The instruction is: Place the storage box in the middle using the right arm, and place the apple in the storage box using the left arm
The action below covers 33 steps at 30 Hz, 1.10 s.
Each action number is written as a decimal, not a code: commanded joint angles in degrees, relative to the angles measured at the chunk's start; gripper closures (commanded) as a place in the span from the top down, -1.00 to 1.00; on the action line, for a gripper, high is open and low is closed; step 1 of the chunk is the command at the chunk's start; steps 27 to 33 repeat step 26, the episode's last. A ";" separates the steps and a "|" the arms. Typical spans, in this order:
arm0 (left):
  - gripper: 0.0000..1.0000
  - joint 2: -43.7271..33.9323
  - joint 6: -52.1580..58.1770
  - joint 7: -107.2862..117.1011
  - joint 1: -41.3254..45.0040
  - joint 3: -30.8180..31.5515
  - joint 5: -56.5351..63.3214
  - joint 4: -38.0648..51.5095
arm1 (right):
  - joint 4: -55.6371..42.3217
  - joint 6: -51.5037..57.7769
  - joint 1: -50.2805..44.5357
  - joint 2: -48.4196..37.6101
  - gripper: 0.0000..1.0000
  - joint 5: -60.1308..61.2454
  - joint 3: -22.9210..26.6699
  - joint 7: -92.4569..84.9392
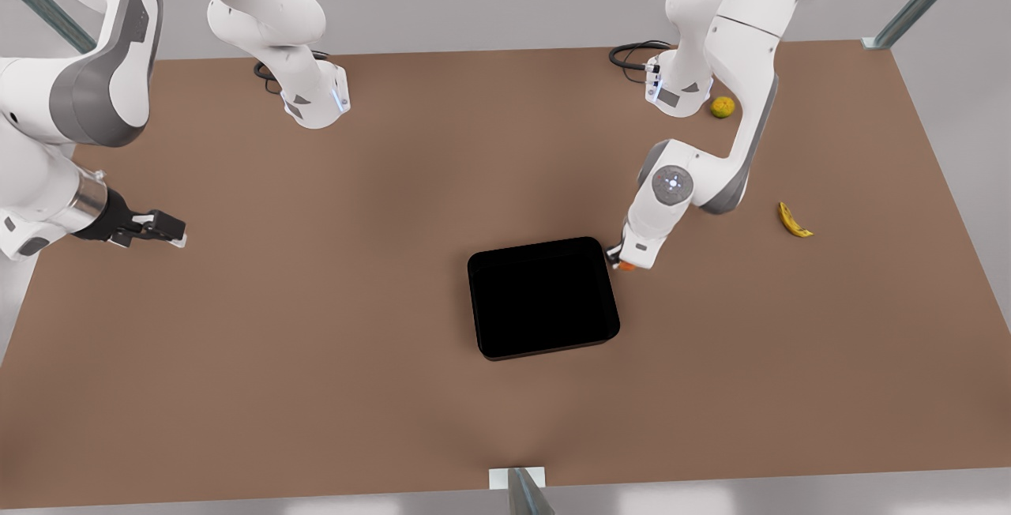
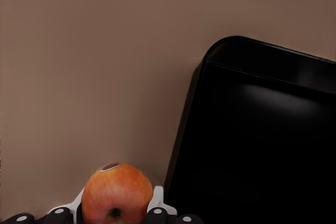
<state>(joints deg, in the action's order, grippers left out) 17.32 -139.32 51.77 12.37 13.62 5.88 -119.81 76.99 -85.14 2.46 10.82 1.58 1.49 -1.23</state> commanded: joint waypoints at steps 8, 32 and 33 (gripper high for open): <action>0.04 7.64 -0.78 6.24 7.31 0.00 -3.24 8.89 | -0.09 0.06 -0.27 0.78 1.00 -0.26 0.00 -0.09; 1.00 -13.98 41.50 -41.31 -2.00 -11.69 -4.03 26.82 | -2.46 -0.20 -0.18 3.51 1.00 -6.68 -0.53 -0.09; 1.00 -13.98 41.50 -41.31 -2.00 -11.69 -4.03 26.82 | -2.46 -0.20 -0.18 3.51 1.00 -6.68 -0.53 -0.09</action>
